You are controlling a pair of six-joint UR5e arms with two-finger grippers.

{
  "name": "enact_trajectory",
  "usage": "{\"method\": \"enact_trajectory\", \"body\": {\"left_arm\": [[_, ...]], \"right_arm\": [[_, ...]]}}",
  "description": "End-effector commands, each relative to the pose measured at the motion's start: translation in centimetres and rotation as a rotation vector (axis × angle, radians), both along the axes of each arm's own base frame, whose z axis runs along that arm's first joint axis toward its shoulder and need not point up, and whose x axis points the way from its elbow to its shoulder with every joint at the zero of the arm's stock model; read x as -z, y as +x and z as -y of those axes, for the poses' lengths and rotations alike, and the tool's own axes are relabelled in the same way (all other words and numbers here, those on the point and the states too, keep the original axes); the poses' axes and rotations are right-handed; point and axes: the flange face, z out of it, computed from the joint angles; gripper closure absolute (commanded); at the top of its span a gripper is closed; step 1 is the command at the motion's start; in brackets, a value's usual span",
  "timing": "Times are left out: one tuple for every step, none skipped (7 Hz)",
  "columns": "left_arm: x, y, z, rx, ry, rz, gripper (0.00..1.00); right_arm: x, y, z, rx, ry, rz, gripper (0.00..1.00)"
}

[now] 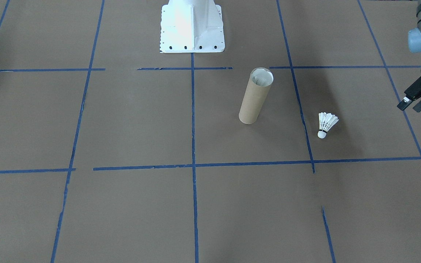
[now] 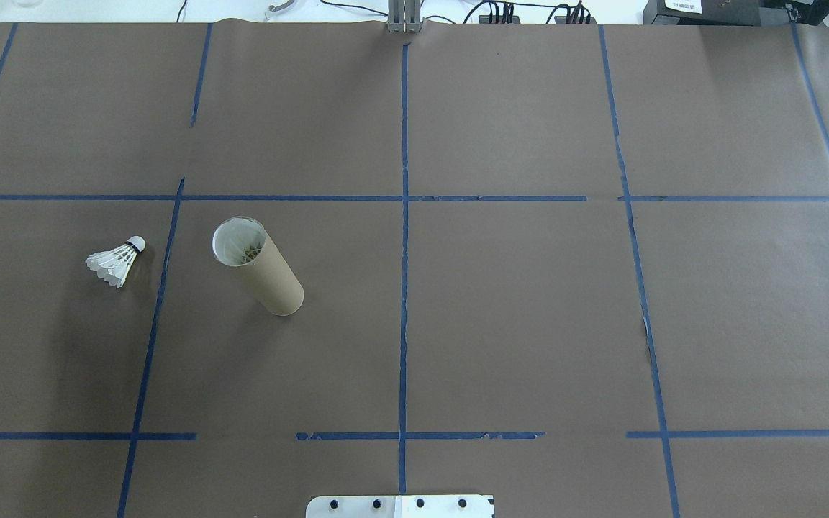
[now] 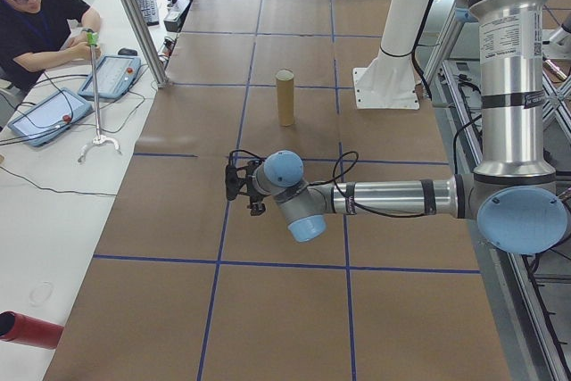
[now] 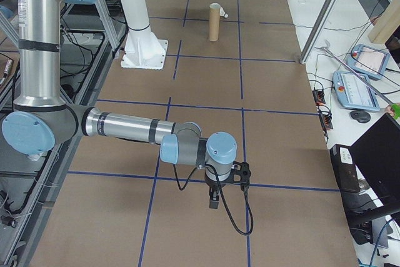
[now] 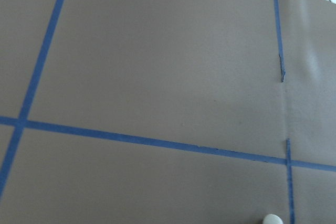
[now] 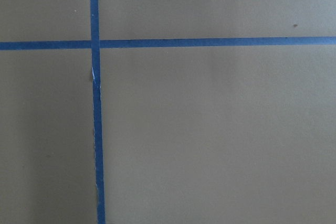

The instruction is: Collect badminton balls into bucket

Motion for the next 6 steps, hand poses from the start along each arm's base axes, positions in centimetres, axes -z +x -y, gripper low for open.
{"method": "enact_trajectory", "body": {"left_arm": [[1.9, 6.5, -2.5, 0.091, -0.150, -0.205, 0.00], [2.7, 8.7, -2.9, 0.145, -0.226, -0.259, 0.00], [3.1, 10.2, -3.3, 0.182, -0.292, -0.299, 0.00], [3.4, 11.7, -3.6, 0.248, -0.368, -0.347, 0.00], [3.3, 12.7, -3.8, 0.286, -0.408, -0.371, 0.00], [3.4, 13.6, -4.1, 0.307, -0.446, -0.394, 0.00]], "right_arm": [[0.0, 0.0, -0.1, 0.000, -0.001, 0.000, 0.00], [0.0, 0.0, -0.1, 0.000, -0.001, 0.000, 0.00], [0.0, 0.0, 0.0, 0.000, 0.001, 0.000, 0.00], [0.0, 0.0, -0.1, 0.000, -0.001, 0.000, 0.00], [0.0, 0.0, 0.0, 0.000, 0.001, 0.000, 0.00], [0.0, 0.0, 0.0, 0.000, 0.001, 0.000, 0.00]]}}
